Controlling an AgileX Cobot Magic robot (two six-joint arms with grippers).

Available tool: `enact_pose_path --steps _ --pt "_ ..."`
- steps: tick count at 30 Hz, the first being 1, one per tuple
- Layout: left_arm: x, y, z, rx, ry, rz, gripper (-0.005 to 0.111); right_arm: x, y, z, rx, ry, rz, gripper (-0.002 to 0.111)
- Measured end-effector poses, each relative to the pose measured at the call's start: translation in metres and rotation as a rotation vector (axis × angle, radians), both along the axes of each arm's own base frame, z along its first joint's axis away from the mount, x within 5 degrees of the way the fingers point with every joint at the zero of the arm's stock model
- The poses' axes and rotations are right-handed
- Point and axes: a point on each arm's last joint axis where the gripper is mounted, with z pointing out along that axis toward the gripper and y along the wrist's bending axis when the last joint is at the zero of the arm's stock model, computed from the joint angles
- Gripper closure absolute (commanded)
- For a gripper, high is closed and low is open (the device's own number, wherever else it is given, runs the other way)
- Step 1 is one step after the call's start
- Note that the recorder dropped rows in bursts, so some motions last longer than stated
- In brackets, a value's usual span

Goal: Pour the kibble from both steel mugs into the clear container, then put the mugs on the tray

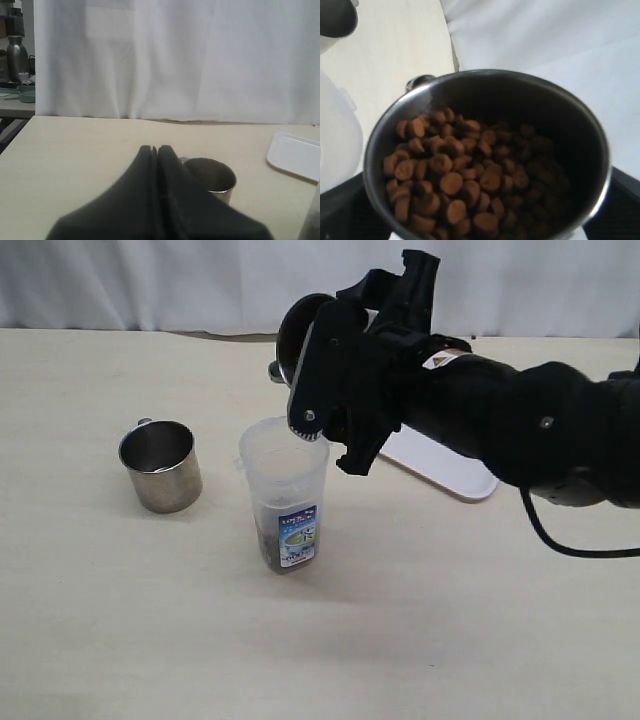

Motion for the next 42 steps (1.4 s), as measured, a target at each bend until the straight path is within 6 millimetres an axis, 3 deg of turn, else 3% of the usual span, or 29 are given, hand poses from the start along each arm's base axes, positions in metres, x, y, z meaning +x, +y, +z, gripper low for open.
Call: enact_pose_path --steps 42 --pt "0.0000 0.0000 0.0000 0.000 0.000 0.000 0.107 -0.0017 0.0033 -0.0079 -0.252 -0.127 0.146 0.103"
